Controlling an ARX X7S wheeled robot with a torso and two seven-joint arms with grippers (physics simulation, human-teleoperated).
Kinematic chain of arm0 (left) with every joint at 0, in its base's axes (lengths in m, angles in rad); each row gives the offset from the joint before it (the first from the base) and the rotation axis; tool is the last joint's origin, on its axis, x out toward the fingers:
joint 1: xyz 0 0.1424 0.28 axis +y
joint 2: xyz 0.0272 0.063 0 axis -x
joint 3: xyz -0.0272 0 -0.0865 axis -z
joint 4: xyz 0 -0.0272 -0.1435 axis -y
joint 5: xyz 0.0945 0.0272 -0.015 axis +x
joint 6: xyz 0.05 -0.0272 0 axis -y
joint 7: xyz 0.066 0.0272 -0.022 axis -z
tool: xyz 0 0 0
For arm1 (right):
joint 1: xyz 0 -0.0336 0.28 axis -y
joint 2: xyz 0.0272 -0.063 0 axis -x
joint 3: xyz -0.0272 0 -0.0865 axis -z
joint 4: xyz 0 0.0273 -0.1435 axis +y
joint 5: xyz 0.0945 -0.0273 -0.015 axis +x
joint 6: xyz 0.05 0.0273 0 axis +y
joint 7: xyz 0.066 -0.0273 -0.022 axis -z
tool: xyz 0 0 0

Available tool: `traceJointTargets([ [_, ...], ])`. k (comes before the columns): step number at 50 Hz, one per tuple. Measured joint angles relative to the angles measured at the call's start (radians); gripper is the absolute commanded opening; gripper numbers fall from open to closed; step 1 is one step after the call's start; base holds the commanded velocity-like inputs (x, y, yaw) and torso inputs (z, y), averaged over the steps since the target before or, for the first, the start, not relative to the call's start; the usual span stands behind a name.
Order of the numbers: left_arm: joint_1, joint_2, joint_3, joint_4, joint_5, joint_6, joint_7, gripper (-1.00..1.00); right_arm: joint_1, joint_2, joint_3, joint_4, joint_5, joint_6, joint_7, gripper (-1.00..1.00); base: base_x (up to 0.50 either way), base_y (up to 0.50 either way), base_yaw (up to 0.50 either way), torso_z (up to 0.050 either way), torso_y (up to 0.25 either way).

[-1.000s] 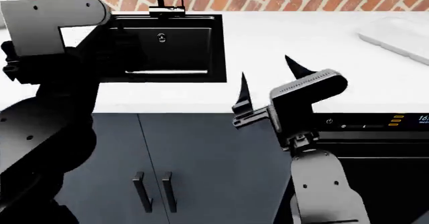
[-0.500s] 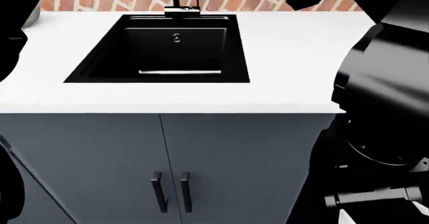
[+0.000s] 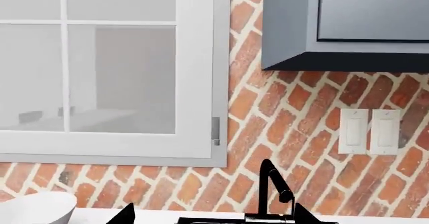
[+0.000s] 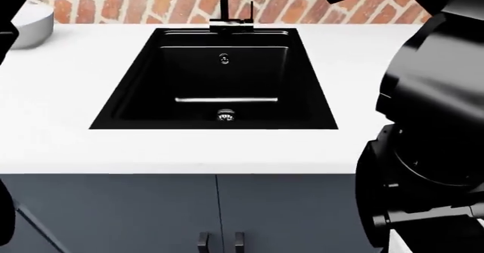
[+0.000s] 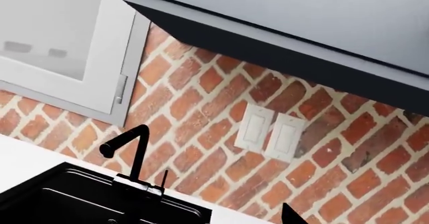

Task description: Place the two vegetables and bowl onto the tray for setting up a vegetable dip station.

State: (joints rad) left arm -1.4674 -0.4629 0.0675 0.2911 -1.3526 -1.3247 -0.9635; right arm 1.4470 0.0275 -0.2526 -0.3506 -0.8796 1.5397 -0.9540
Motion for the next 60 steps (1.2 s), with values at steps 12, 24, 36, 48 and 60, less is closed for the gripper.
traceJointTargets([
  [12,-0.003,-0.007,0.005,-0.005,-0.006,0.010,-0.002,1.00,0.004,0.002,-0.019,0.001,-0.013,0.001,-0.021,1.00,0.19,0.50,0.00,0.000,0.000],
  [24,-0.003,-0.012,0.011,-0.007,-0.013,0.017,-0.006,1.00,0.006,0.000,-0.025,-0.001,-0.021,0.000,-0.032,1.00,0.19,0.50,0.00,0.000,0.000],
  [36,-0.002,-0.017,0.018,-0.010,-0.018,0.025,-0.008,1.00,0.011,-0.001,-0.030,-0.002,-0.028,0.000,-0.038,1.00,0.19,0.50,0.00,0.000,0.001],
  [48,0.001,-0.021,0.024,-0.012,-0.021,0.033,-0.010,1.00,0.011,-0.003,-0.031,-0.007,-0.023,-0.004,-0.038,1.00,0.23,0.50,0.00,0.000,0.000],
  [60,0.003,-0.025,0.030,-0.014,-0.023,0.041,-0.011,1.00,0.013,-0.001,-0.038,-0.010,-0.021,-0.005,-0.039,1.00,0.27,0.50,0.00,0.000,0.001],
])
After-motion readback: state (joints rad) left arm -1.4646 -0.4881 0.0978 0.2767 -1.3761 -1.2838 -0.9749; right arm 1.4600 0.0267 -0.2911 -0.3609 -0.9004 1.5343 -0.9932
